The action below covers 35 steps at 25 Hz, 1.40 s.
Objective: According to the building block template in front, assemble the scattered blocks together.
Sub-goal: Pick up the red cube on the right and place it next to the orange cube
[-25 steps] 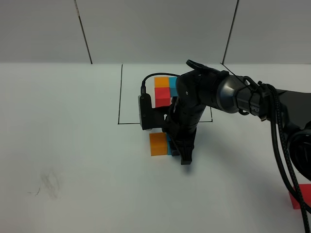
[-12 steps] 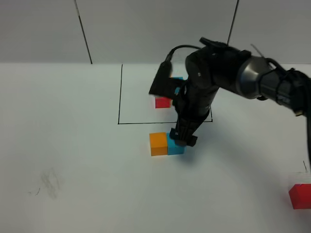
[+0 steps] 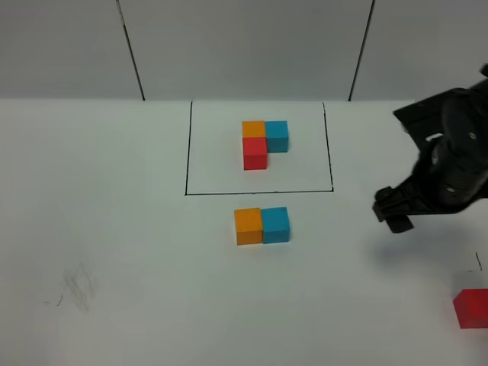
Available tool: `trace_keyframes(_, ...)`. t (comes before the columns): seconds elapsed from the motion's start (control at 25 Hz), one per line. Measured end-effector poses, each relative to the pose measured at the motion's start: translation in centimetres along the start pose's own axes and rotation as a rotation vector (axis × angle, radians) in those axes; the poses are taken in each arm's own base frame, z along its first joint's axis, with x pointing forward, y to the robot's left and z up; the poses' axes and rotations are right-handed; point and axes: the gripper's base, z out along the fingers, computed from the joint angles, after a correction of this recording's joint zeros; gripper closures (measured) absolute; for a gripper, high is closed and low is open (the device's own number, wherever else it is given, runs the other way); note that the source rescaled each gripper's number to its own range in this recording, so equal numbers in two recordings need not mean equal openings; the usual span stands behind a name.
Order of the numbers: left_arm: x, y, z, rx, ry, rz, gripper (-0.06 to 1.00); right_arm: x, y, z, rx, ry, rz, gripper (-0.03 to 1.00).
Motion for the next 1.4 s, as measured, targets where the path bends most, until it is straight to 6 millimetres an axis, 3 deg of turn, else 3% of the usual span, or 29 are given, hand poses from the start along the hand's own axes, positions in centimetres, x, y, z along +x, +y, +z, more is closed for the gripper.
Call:
trace_keyframes(0.24, 0.0, 0.0, 0.0, 0.000, 0.000, 0.000, 0.29, 4.5, -3.5, 1.1, 0.027, 0.043, 0.131, 0.09)
trace_keyframes(0.52, 0.0, 0.0, 0.0, 0.000, 0.000, 0.000, 0.29, 7.3, -3.9, 3.4, 0.017, 0.075, 0.162, 0.10)
trace_keyframes(0.8, 0.0, 0.0, 0.0, 0.000, 0.000, 0.000, 0.29, 8.8, -3.3, 4.7, -0.001, 0.079, 0.159, 0.10)
trace_keyframes(1.4, 0.0, 0.0, 0.0, 0.000, 0.000, 0.000, 0.29, 9.2, -2.6, 7.6, -0.033, 0.178, 0.194, 0.14)
